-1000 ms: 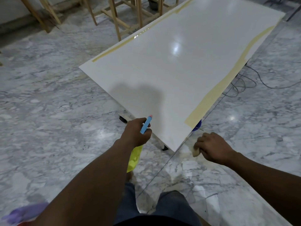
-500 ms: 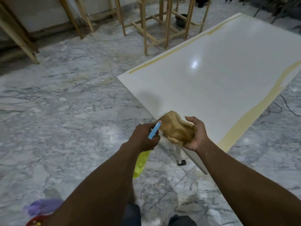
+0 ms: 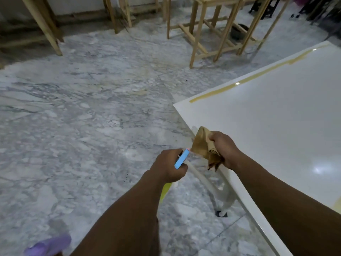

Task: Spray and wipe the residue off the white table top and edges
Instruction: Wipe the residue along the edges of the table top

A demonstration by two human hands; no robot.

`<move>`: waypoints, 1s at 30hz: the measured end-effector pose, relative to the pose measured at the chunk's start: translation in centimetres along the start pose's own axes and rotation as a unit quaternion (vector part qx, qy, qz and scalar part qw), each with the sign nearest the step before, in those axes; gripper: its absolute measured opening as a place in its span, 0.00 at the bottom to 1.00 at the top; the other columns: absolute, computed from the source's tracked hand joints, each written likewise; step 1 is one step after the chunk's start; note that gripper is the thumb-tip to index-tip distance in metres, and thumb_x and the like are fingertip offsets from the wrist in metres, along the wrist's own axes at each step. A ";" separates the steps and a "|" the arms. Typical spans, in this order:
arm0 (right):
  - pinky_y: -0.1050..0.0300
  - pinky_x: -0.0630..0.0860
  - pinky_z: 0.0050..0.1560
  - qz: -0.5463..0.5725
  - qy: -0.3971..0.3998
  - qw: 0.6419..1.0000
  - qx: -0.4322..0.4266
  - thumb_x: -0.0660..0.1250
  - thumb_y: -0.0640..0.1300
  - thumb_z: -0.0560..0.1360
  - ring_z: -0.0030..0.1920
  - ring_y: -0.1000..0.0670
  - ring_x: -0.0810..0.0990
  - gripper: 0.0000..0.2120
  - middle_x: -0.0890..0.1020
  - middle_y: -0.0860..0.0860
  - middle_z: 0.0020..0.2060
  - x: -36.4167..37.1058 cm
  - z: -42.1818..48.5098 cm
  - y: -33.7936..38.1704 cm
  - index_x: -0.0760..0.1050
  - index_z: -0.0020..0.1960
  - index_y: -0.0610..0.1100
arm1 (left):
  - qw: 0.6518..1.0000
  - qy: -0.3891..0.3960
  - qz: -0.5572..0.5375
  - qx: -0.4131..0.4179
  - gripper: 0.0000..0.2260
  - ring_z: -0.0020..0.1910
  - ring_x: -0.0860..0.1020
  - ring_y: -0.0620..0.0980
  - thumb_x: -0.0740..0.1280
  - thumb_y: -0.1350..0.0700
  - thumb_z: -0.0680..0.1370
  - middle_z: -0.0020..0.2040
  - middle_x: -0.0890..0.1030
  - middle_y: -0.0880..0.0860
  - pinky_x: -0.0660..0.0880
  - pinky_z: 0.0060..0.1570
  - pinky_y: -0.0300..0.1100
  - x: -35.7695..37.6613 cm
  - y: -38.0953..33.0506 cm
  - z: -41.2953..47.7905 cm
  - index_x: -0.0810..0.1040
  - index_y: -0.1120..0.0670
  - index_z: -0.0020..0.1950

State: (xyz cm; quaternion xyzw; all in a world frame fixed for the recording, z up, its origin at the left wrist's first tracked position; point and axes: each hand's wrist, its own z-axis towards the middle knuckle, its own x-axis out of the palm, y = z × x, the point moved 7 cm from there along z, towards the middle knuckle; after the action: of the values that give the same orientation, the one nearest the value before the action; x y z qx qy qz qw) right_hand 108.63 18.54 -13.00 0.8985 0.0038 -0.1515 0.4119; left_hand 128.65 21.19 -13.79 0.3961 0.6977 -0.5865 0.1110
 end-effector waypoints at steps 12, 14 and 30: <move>0.43 0.73 0.57 -0.614 -0.098 0.678 -0.392 0.63 0.39 0.73 0.67 0.34 0.71 0.30 0.72 0.42 0.71 14.4 15.5 8.8 0.67 0.75 0.50 | 0.993 -0.112 -0.032 -0.021 0.09 0.38 0.71 0.51 0.65 0.49 0.74 0.41 0.73 0.52 0.63 0.38 0.42 -0.6 11.3 9.5 0.76 0.53 0.48; 0.40 0.71 0.62 -0.653 -0.113 0.642 -0.386 0.65 0.42 0.74 0.72 0.33 0.66 0.29 0.69 0.42 0.74 16.1 17.4 8.4 0.68 0.74 0.49 | 0.991 -0.128 -0.046 -0.019 0.06 0.39 0.71 0.51 0.66 0.49 0.75 0.41 0.73 0.52 0.62 0.38 0.42 -0.4 12.9 11.2 0.72 0.50 0.46; 0.32 0.65 0.70 -0.715 -0.116 0.566 -0.394 0.69 0.34 0.72 0.75 0.29 0.61 0.34 0.62 0.34 0.76 15.0 16.1 3.3 0.64 0.76 0.38 | 0.989 -0.130 -0.061 -0.030 0.06 0.33 0.68 0.48 0.66 0.52 0.74 0.35 0.71 0.49 0.61 0.32 0.39 1.3 13.9 11.0 0.74 0.54 0.42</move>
State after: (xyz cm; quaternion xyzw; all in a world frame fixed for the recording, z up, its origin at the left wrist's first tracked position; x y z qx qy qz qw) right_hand 119.05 2.62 -24.60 0.3264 0.6563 -0.4825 0.4795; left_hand 133.93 11.70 -27.93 0.2697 0.7172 -0.6178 0.1766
